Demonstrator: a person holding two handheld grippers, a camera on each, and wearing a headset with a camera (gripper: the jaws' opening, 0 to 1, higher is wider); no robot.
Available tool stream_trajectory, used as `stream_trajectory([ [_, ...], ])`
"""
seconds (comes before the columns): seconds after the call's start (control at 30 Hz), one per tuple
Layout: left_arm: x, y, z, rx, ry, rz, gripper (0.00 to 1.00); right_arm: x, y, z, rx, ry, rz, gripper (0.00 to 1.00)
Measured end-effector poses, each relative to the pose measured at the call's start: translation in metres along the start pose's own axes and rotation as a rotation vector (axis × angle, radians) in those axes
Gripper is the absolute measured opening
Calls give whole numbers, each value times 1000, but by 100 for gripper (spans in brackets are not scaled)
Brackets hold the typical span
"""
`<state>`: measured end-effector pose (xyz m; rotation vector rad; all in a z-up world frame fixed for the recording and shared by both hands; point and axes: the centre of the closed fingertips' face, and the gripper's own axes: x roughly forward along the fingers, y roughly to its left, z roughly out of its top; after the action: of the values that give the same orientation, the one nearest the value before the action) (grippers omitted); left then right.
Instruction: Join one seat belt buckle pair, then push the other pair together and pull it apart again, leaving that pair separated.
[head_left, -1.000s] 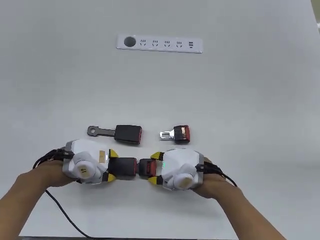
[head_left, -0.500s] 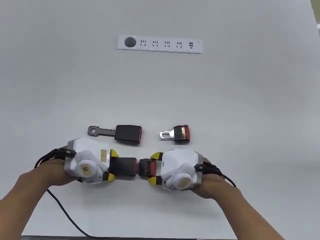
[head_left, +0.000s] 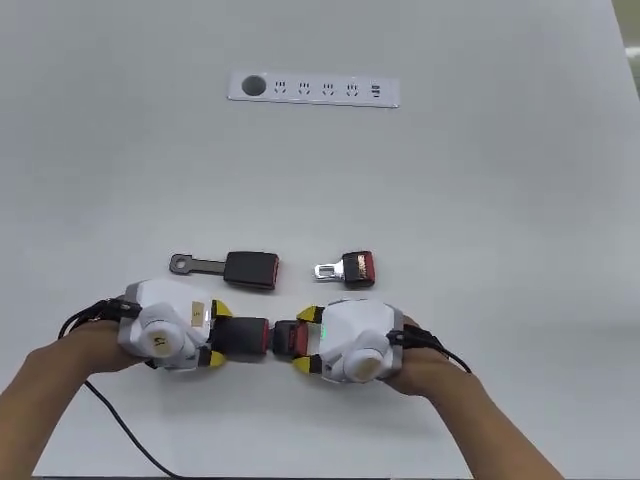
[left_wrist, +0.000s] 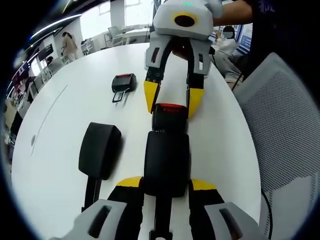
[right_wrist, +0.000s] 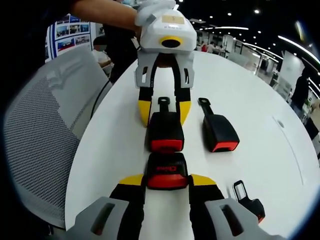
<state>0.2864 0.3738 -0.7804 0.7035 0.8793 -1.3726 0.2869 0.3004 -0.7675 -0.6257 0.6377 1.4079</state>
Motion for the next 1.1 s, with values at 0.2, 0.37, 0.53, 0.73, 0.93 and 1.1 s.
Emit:
stream_trajectory([
  [0.2,-2,-1,-1,-12,20,-3,43,-2,-1,6,29,-27,0,39],
  [0.37,-8,-2,-3,-24,22,5,48,-9,-2,9,17,-30,-1,45],
  [0.53,-18,0,3,-45,-4,31,48,-17,-4,9,25,-30,-10,50],
  [0.73,-29,5,7,-64,-29,58,51,-30,-11,8,27,-33,-35,54],
  [0.93,-41,14,12,-72,-42,82,52,-43,-22,3,32,-28,-64,57],
  [1.1,-49,27,16,-76,-52,106,53,-56,-34,-4,40,-22,-92,58],
])
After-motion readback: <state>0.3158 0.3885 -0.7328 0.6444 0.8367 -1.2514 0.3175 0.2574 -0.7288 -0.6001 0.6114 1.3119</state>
